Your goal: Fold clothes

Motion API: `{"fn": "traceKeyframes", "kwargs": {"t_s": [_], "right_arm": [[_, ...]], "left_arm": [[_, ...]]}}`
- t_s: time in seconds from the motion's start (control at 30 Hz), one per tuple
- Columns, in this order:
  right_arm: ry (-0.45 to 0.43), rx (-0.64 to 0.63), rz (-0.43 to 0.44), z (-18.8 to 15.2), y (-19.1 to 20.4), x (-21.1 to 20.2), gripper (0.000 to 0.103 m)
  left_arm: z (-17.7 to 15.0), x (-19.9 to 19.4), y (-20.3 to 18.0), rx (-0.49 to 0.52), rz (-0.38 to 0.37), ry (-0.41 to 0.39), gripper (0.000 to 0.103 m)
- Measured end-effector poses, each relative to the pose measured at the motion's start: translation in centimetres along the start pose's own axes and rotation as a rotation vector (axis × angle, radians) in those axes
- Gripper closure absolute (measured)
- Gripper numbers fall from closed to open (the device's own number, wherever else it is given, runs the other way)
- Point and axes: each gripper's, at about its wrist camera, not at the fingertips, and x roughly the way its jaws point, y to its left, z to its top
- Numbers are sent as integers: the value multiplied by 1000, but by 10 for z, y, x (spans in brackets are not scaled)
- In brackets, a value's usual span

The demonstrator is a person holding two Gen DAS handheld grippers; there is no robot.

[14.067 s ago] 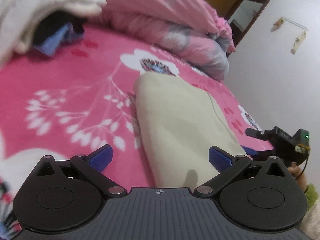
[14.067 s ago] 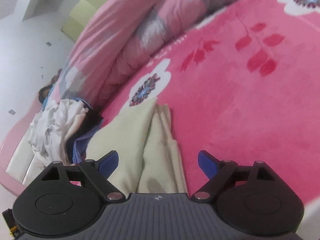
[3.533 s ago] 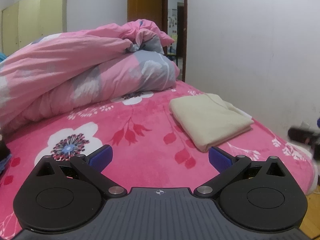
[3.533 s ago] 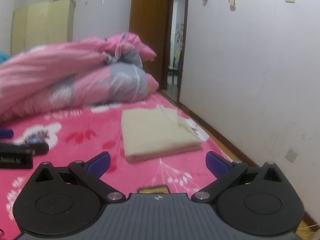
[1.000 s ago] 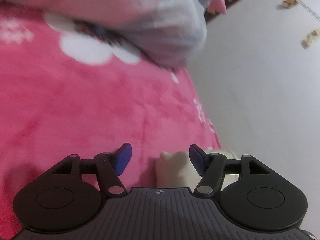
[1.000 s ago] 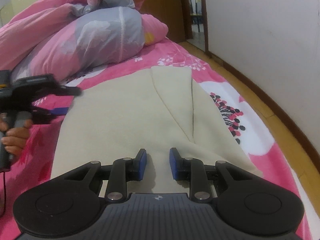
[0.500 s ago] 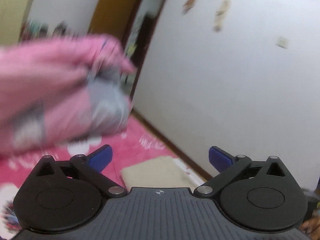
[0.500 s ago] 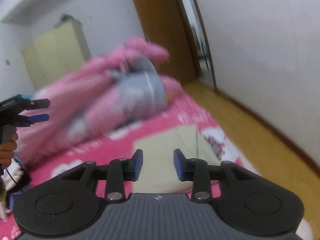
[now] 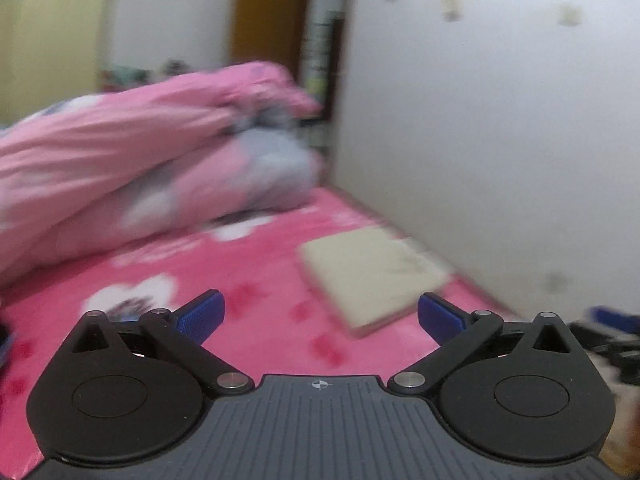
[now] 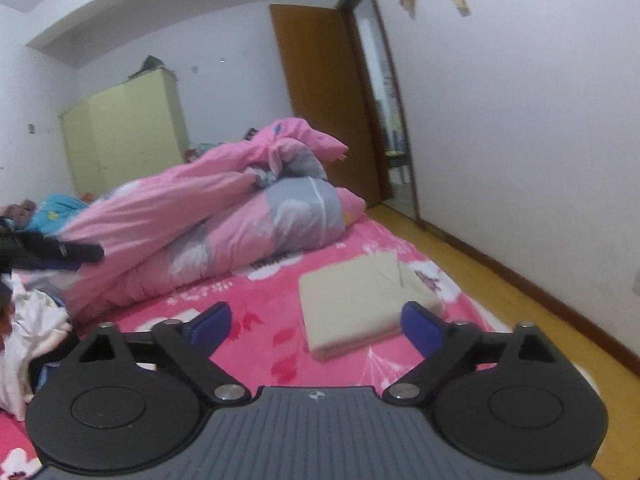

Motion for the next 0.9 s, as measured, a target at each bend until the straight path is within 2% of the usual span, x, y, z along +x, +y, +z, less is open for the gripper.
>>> {"fn": "traceKeyframes", "kwargs": {"t_s": [0.07,0.17,0.23,0.37,0.67,0.9], "right_arm": [[6,-14,-64,-15,11,3,4],[9,-32,-118,-32,24,4,0],[13,-57,-171,-43,31,7,0],[32,-104,-250,-59,44,20,0],[58,-109,-266,-66,64,34,0],[76,-112,-288,-68,67,38,0]], "left_arm": [[-21,11,-3,32,80,-6,0],[-42,21,-8,84,206,-60,0],[-49,28,-11,91,255,-75,0],[-59,29,-11,49,211,-39,0],[-78,25,2,-43,159,32,0],[-83,22,3,-59,156,29,0]]}}
